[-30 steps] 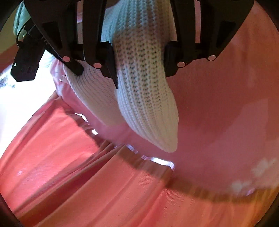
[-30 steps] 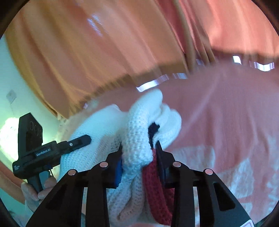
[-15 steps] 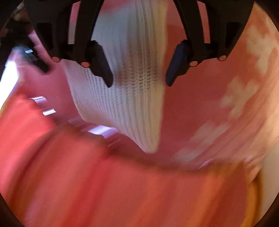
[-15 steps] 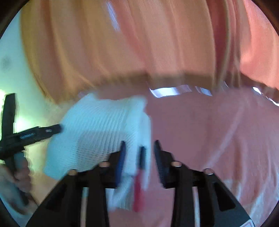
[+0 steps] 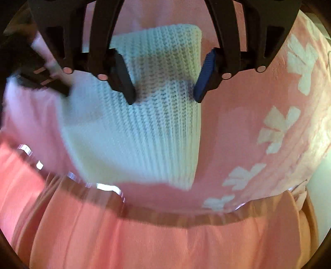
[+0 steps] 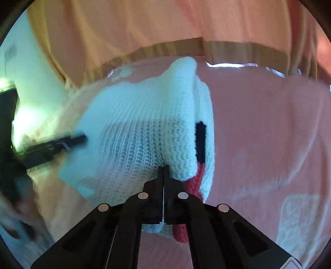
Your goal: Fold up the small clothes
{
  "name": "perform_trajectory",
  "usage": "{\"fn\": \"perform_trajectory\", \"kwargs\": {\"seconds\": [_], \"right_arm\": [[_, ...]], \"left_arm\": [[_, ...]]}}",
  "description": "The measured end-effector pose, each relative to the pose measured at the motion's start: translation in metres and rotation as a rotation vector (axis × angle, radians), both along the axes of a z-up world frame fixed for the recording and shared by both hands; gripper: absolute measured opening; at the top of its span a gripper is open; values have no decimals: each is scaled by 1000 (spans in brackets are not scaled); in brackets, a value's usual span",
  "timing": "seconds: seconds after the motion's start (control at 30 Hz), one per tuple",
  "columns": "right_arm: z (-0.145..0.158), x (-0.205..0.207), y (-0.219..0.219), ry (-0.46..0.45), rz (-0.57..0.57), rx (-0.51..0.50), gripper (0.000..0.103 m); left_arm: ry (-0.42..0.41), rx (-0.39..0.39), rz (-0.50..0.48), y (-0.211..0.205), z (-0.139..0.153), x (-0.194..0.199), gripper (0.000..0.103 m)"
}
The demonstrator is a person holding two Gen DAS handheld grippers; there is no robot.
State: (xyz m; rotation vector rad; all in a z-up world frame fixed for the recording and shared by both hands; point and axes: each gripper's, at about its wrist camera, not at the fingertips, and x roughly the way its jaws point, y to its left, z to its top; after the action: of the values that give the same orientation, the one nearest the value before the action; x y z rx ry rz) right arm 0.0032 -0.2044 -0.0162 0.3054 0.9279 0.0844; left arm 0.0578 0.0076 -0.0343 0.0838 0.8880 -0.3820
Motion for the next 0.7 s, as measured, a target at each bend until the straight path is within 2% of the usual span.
{"fn": "perform_trajectory", "kwargs": {"seconds": [0.1,0.2,0.23,0.27,0.3,0.33,0.37,0.43,0.47,0.5,0.7], "right_arm": [[11,-7,3,-31,-11,-51,0],[32,-33,10,-110,-61,-110,1],[38,-42,14,-145,-81,-147,10],[44,-55,17,-178,-108,-182,14],[46,-64,19,-188,-134,-209,21],[48,-67,16,-192,-149,-220,31],[46,-74,18,-194,-172,-237,36],[44,-83,23,-187,-211,-283,56],[43,-91,25,-183,-219,-309,58],[41,-98,26,-182,-220,-326,59],[29,-115,36,-157,-240,-361,68]], "left_arm": [[-58,38,-3,-2,-1,-6,63],[-85,20,15,4,8,-20,62],[-91,13,26,7,11,-28,62],[-99,8,33,9,13,-33,62],[-108,5,39,10,13,-37,63],[-117,4,47,11,13,-43,67],[-129,3,55,11,14,-52,71],[-152,11,63,11,13,-65,76],[-169,16,60,10,11,-74,84],[-182,29,56,9,9,-82,87],[-267,126,50,2,-9,-115,90]]}}
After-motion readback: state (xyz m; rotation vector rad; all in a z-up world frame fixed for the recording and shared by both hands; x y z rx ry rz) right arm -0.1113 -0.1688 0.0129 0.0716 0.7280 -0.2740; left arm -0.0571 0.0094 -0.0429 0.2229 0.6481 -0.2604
